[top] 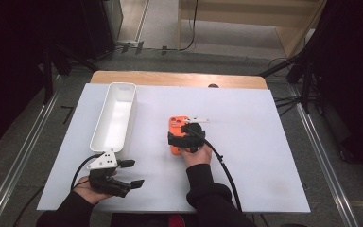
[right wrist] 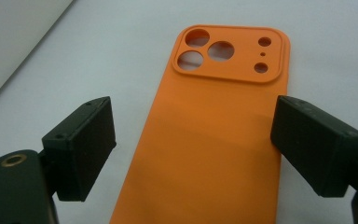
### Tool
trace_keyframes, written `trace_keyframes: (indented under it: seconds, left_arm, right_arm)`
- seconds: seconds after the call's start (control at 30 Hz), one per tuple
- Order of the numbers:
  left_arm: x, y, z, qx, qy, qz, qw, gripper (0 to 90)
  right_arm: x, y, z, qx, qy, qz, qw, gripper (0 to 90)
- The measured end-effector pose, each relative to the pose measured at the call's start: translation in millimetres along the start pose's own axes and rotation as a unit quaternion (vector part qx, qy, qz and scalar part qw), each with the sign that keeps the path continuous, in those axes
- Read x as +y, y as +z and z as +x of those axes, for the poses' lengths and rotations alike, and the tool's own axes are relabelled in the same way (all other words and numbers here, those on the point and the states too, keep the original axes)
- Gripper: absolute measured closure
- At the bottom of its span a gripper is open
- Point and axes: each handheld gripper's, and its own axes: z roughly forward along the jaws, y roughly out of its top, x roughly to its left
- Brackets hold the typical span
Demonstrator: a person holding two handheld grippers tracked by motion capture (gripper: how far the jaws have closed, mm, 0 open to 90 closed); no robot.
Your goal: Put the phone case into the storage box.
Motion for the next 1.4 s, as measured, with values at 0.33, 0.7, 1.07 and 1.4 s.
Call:
trace_keyframes:
  seconds: [0.33, 0.7, 1.07, 1.4]
  left_arm:
    - [-0.1, -0.2, 0.0, 0.001, 0.000, 0.000, 1.0000, 19.1]
    - [-0.1, 0.1, 0.0, 0.000, 0.000, 0.001, 1.0000, 19.1]
    - [0.0, 0.4, -0.2, 0.001, 0.000, 0.001, 1.0000, 19.1]
    - [0.0, 0.4, -0.3, 0.000, 0.002, 0.003, 1.0000, 19.1]
  right_arm:
    - [-5.5, 0.6, 2.7, -0.020, -0.015, -0.014, 0.9996, 12.6]
    - [-11.0, 6.0, 1.4, -0.033, -0.009, 0.004, 0.9994, 12.5]
    - [-13.1, 8.1, 3.8, -0.036, -0.022, 0.002, 0.9991, 10.1]
    - [-15.2, 9.6, 6.3, -0.047, -0.032, -0.002, 0.9984, 9.6]
